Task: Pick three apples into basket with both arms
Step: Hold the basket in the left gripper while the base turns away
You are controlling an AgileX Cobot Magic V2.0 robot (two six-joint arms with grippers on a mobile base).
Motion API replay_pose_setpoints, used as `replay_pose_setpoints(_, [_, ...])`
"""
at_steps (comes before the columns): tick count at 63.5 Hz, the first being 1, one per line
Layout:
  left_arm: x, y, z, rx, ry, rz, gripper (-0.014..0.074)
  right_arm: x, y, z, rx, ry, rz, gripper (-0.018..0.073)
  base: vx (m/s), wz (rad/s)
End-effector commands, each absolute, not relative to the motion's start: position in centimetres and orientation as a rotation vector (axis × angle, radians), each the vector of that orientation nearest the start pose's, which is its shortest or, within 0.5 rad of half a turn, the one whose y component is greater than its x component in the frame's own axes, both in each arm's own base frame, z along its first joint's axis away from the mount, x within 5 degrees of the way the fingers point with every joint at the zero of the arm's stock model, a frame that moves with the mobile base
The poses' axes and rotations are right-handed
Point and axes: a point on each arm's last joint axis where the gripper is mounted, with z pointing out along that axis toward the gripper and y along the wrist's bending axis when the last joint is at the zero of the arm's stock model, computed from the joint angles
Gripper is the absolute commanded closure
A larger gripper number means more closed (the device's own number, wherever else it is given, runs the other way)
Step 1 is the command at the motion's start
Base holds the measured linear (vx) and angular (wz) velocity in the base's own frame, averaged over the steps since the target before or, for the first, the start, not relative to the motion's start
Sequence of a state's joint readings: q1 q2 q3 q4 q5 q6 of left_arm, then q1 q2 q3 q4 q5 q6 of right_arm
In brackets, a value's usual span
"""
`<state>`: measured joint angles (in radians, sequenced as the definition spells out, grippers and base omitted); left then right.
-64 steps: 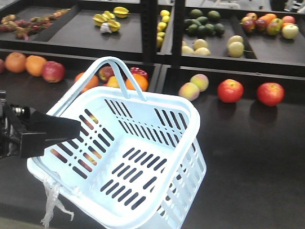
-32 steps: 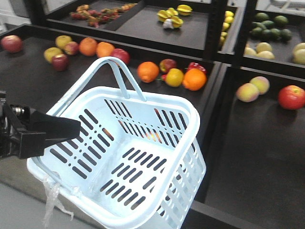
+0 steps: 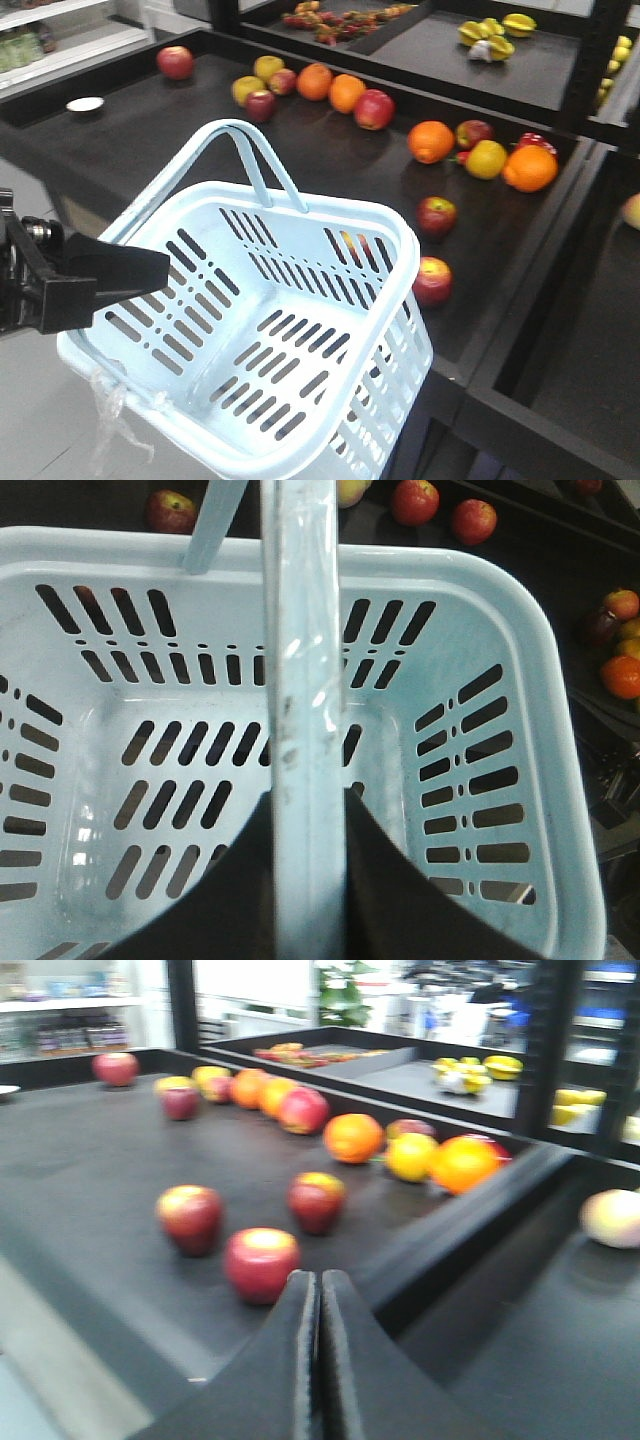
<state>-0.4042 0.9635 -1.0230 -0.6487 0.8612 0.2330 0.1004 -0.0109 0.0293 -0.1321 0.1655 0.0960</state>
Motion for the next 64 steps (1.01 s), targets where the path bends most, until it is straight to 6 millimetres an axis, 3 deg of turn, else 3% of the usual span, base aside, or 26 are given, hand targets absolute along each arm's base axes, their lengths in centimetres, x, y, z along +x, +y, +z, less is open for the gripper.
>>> replay_pose_setpoints(1, [14.93,-11.06,40.91,0.419,2.061,-0.93,0.0603,5.64,0.4,19.18,-0.106,1.593,0.02,0.0561,-0.13,0.46])
replay_pose_setpoints(64, [14.93,-11.06,40.91,0.419,2.061,-0.93,0.0603,5.64,0.4,19.18,-0.106,1.593,0.02,0.0561,-0.14,0.53])
